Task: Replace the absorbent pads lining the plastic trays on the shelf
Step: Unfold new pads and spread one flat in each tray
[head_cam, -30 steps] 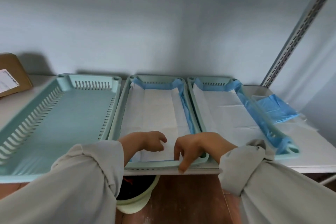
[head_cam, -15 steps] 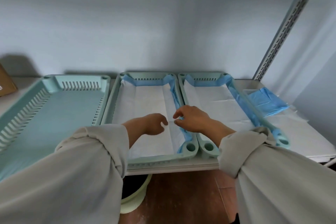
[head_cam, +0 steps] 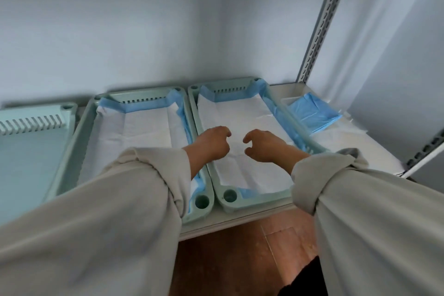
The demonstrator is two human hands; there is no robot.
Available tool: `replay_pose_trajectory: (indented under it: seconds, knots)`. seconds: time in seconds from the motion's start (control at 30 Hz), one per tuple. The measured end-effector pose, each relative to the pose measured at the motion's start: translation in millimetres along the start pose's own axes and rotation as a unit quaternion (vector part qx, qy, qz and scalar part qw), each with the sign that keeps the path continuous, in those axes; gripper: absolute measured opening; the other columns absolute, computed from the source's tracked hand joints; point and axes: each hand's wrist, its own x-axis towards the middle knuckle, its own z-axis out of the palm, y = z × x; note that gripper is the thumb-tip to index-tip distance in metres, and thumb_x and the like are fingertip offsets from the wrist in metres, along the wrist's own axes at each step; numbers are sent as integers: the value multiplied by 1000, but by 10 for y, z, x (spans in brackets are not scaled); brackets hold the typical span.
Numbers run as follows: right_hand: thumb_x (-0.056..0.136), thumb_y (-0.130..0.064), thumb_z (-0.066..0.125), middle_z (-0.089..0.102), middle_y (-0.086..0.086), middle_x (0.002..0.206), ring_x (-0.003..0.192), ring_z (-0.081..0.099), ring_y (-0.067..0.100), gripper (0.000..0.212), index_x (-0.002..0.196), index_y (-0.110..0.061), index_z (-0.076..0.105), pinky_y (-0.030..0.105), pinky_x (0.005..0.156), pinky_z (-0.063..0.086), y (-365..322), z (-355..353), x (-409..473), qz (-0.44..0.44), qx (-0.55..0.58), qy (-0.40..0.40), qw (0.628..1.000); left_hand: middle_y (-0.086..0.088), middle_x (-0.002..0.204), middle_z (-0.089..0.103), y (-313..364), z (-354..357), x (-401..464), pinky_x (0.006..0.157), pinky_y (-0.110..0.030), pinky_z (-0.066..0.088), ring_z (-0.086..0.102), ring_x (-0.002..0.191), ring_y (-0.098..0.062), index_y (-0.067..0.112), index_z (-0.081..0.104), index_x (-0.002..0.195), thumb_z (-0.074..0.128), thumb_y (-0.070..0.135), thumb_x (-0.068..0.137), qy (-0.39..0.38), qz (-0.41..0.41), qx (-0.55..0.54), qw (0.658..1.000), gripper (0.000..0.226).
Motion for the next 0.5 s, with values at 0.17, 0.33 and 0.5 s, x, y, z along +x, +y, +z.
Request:
replay_pose_trajectory:
  seconds: [0.17,0.33,0.5]
  knots:
    - [94,-24,52,48,1,140,126,47,20,39,133,-20,50,34,103,39,357,-17,111,17,-1,15,1000,-6,147,40,278,207,322,110,-32,34,41,133,-23,14,40,142,44,5,94,-41,7,2,999,49]
    - [94,-20,50,54,4,128,116,53,23,31,124,-23,54,35,94,43,542,-65,224,58,4,89,994,-8,145,42,417,386,606,106,-33,38,45,129,-24,15,37,144,48,9,94,-45,-13,31,998,52]
    - [93,-15,52,58,3,124,113,56,22,31,123,-23,58,34,92,45,636,-92,385,80,5,157,984,-10,146,39,642,502,900,107,-34,39,46,129,-26,17,33,145,53,11,93,-52,-5,11,999,57]
